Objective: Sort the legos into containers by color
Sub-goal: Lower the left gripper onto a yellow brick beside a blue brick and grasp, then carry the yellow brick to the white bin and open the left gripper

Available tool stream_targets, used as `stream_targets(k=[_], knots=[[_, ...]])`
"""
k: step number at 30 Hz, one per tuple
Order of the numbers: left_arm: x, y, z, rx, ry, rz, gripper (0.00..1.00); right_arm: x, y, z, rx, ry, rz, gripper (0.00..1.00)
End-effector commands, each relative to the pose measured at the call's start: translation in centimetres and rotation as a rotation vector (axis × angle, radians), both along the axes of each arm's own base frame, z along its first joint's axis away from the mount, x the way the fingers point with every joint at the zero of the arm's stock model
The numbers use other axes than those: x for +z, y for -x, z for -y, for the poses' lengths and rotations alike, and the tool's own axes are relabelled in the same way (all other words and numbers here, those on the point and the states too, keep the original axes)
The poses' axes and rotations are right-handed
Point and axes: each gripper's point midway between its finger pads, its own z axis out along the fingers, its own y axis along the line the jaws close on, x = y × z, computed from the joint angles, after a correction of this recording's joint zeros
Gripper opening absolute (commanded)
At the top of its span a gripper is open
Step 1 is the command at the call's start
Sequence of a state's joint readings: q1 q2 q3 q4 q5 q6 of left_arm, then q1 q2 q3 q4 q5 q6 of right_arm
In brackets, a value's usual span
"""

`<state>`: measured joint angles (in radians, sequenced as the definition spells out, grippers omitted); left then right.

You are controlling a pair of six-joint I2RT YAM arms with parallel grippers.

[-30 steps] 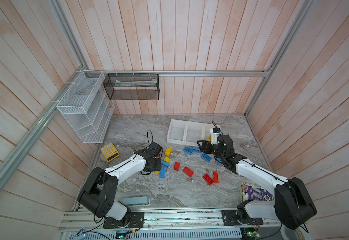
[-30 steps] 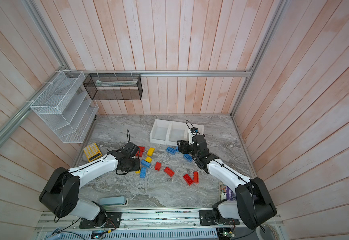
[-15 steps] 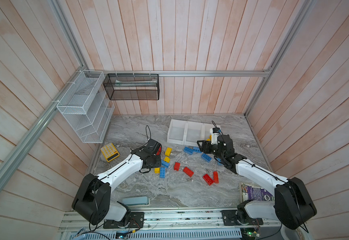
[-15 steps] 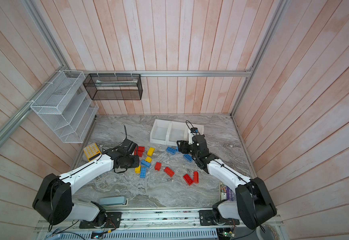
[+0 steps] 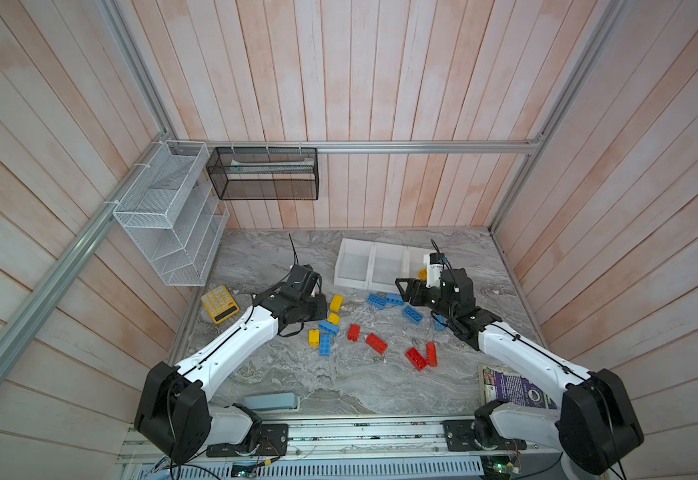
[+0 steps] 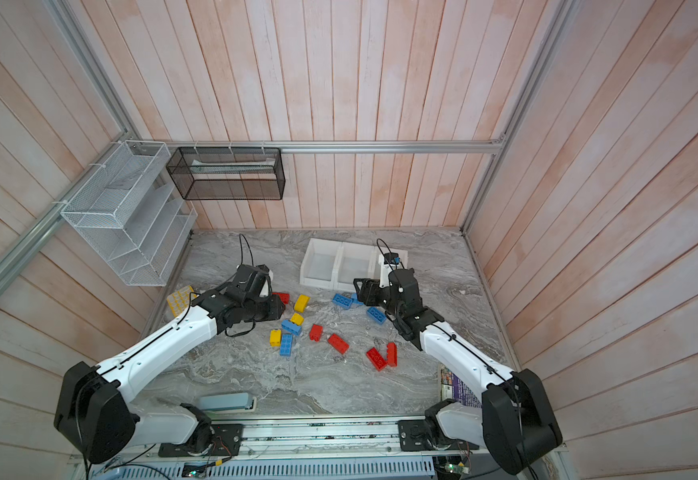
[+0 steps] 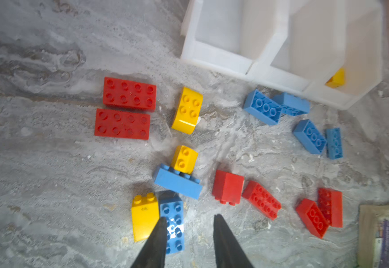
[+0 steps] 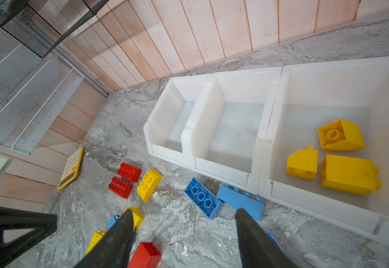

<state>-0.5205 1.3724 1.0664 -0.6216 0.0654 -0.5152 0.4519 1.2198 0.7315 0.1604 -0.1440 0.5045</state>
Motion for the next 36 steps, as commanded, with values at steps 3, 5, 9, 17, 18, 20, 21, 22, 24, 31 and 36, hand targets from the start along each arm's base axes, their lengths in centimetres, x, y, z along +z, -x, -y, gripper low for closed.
stream_targets(k=[3,5,9,17,18,20,21,22,24,31,36], knots=[[3.9,-3.3,4.1,-0.087,0.118,0.115,0.36,4.8,1.3,-0.1,0.022,-0.062,0.079,0.69],[4.6,-4.5,5.6,-0.116,0.131,0.133,0.36,5.7,1.8,0.2,0.026,-0.065,0.105,0.7],[5.0,-6.0,8.4,-0.175,0.129,0.148,0.35,6.5,2.4,0.4,0.033,-0.052,0.122,0.7],[1.3,-4.0,3.3,-0.033,-0.084,0.067,0.47,5.4,2.9,0.5,0.042,-0.024,0.092,0.7],[0.9,-3.0,2.4,-0.019,-0.103,0.057,0.49,5.2,3.0,0.5,0.043,-0.026,0.088,0.7],[-0.1,-0.9,0.4,0.011,-0.131,0.028,0.57,4.8,2.9,0.3,0.05,-0.027,0.081,0.7],[-0.6,0.1,-0.3,0.02,-0.136,0.011,0.62,4.7,2.9,0.2,0.053,-0.026,0.077,0.7],[-1.2,1.2,-0.9,0.025,-0.135,-0.008,0.66,4.6,2.8,0.2,0.054,-0.025,0.076,0.7],[-2.4,2.9,-1.8,0.031,-0.138,-0.047,0.7,4.4,2.7,0.1,0.057,-0.018,0.072,0.7],[-6.1,5.2,-3.0,0.039,-0.169,-0.131,0.69,4.3,2.5,-0.3,0.064,-0.021,0.066,0.7],[-8.1,5.2,-4.3,0.075,-0.26,-0.177,0.57,3.9,2.4,-0.4,0.063,-0.014,0.057,0.7]])
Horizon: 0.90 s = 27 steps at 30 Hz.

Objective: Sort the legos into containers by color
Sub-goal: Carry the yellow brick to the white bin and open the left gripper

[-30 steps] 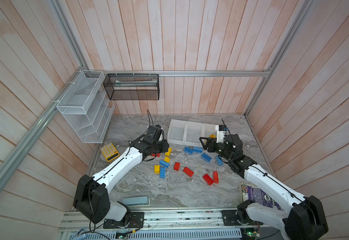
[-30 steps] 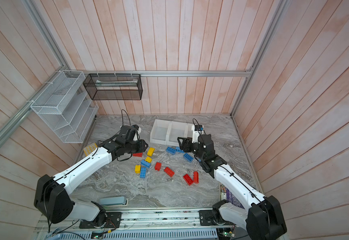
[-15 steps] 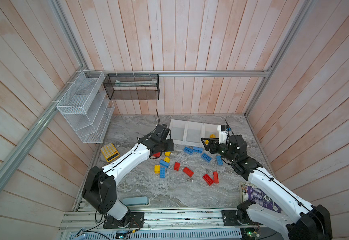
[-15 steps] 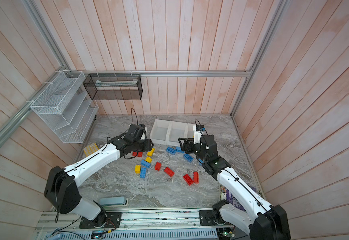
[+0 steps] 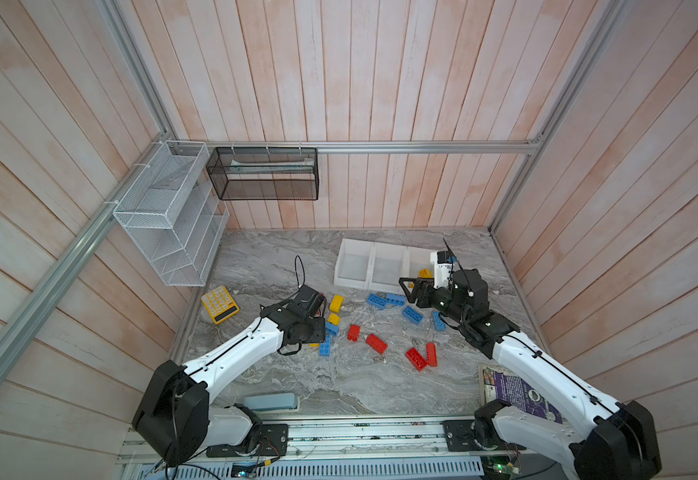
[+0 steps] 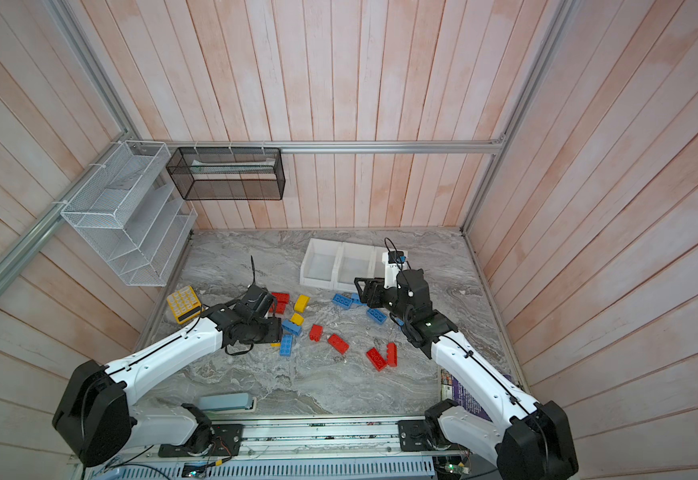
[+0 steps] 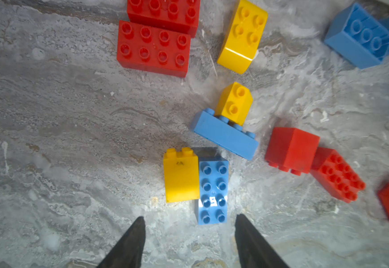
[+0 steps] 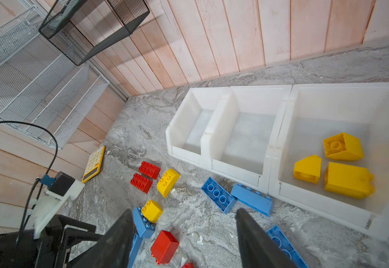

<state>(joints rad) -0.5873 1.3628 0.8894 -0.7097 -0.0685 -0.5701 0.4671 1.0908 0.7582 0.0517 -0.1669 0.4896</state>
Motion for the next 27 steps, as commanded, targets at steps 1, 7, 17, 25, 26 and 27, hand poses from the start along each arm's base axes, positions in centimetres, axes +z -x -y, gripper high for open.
stream_targets(k=[1,7,17,25,26,27], knots=[[-1.0,-0.1,-0.9,0.023,-0.056,-0.01,0.55,0.2,0.1,-0.5,0.021,0.005,0.008,0.7],[-1.8,-0.7,0.0,0.001,-0.03,-0.018,0.58,-0.4,-0.1,-0.5,0.02,0.021,-0.004,0.7],[-4.1,-1.2,-0.4,0.003,-0.076,-0.058,0.47,-1.0,-0.3,-0.5,0.022,0.039,-0.004,0.7],[-4.6,-1.7,-0.4,-0.001,-0.09,-0.063,0.43,-1.7,-0.5,-0.4,0.016,0.051,-0.015,0.7],[-4.7,-1.7,-0.4,-0.001,-0.09,-0.063,0.44,-1.8,-0.5,-0.4,0.016,0.051,-0.016,0.7],[-4.7,-1.8,-0.4,0.0,-0.092,-0.065,0.44,-1.9,-0.5,-0.4,0.016,0.051,-0.019,0.7]])
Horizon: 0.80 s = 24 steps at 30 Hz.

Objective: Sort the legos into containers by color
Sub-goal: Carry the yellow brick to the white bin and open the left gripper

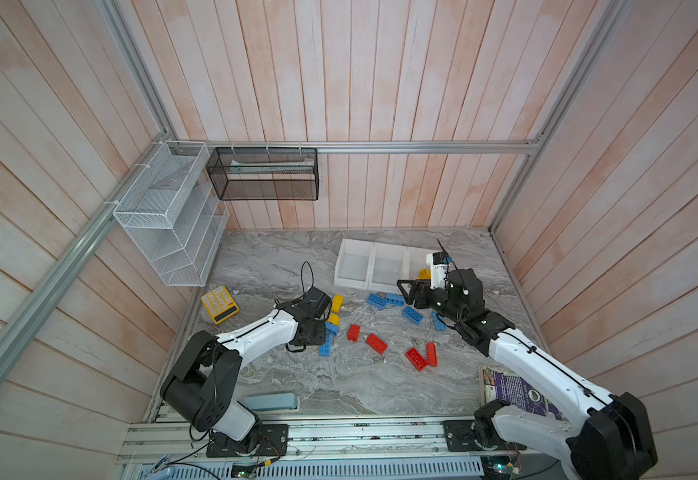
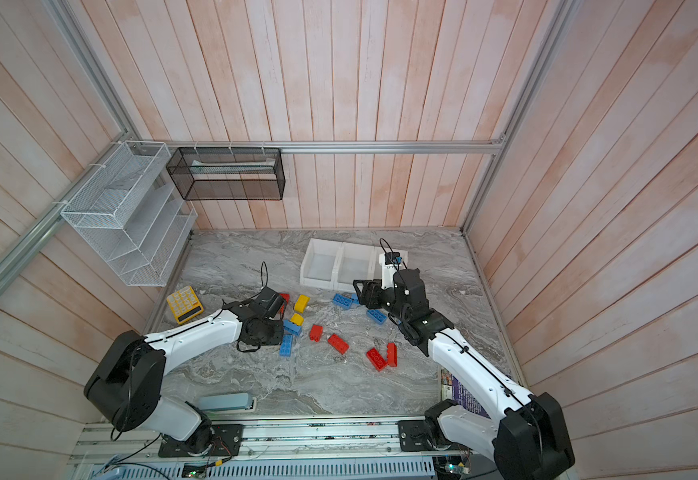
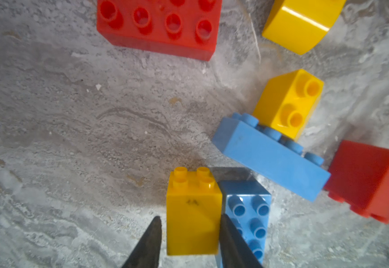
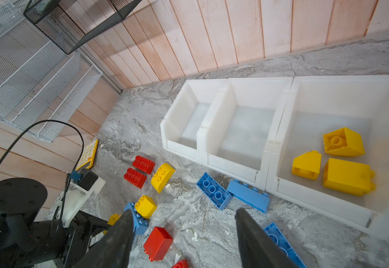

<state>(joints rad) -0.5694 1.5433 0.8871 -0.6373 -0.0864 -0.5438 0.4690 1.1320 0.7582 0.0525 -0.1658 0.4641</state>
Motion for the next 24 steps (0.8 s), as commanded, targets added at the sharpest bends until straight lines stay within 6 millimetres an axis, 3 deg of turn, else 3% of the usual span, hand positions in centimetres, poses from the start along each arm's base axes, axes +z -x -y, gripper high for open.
stream_targets(k=[1,9,14,20,24], knots=[[-0.1,-0.8,0.0,-0.001,-0.009,0.014,0.45,-0.5,-0.1,-0.2,0.007,0.015,0.001,0.7],[0.8,-1.2,0.4,-0.012,0.009,0.031,0.35,-0.5,0.0,-0.1,0.007,0.014,-0.001,0.7],[3.3,-1.7,1.2,-0.028,0.06,0.075,0.34,0.0,0.2,-0.2,0.009,0.0,0.007,0.7],[6.5,-2.2,3.7,-0.069,0.161,0.121,0.34,2.5,1.1,0.1,0.017,-0.042,0.058,0.7],[9.8,-3.6,6.8,-0.12,0.276,0.183,0.34,4.3,1.7,0.4,0.018,-0.056,0.106,0.7]])
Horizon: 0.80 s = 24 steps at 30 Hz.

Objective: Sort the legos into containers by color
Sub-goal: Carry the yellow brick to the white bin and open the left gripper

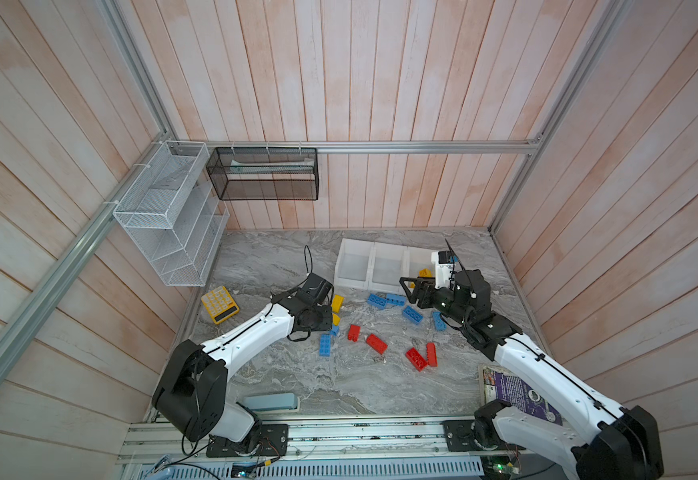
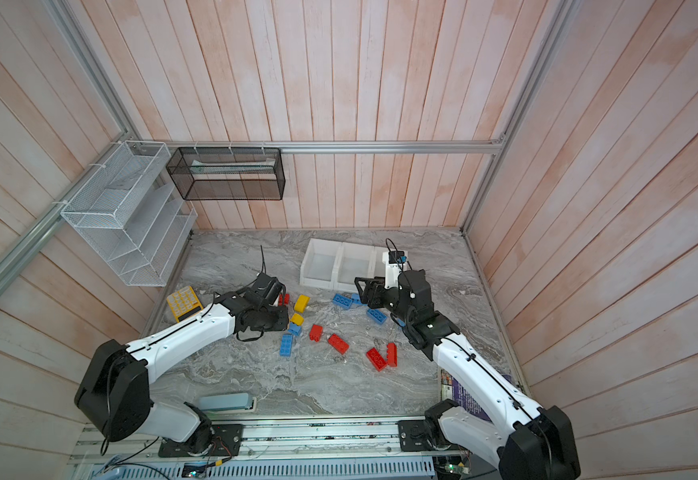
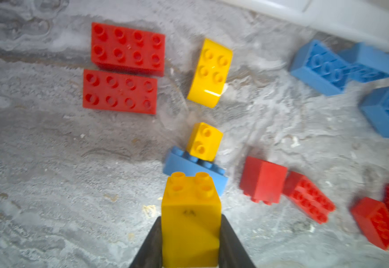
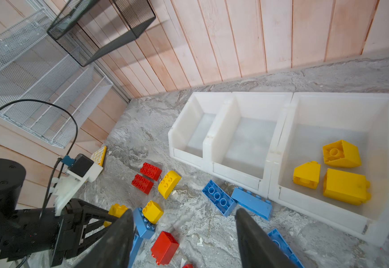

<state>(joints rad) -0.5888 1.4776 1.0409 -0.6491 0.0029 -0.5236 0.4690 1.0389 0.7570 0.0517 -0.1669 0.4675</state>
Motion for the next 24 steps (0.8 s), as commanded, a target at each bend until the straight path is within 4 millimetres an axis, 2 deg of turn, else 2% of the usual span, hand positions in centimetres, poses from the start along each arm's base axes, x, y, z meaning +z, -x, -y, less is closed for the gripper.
stream_targets(k=[1,4,7,12,24], knots=[[3.5,-1.4,3.3,-0.066,0.122,0.068,0.34,1.4,0.8,0.0,0.018,-0.014,0.037,0.7],[5.2,-2.7,6.2,-0.125,0.195,0.093,0.34,2.2,1.3,0.1,0.027,-0.027,0.06,0.7],[5.9,-3.7,9.5,-0.182,0.258,0.104,0.34,2.9,1.8,0.2,0.031,-0.04,0.079,0.7],[6.1,-5.5,14.8,-0.266,0.302,0.114,0.34,3.4,2.2,0.7,0.021,-0.029,0.103,0.7],[6.4,-10.1,26.0,-0.408,0.469,0.136,0.33,3.7,1.7,1.8,-0.041,0.005,0.123,0.69]])
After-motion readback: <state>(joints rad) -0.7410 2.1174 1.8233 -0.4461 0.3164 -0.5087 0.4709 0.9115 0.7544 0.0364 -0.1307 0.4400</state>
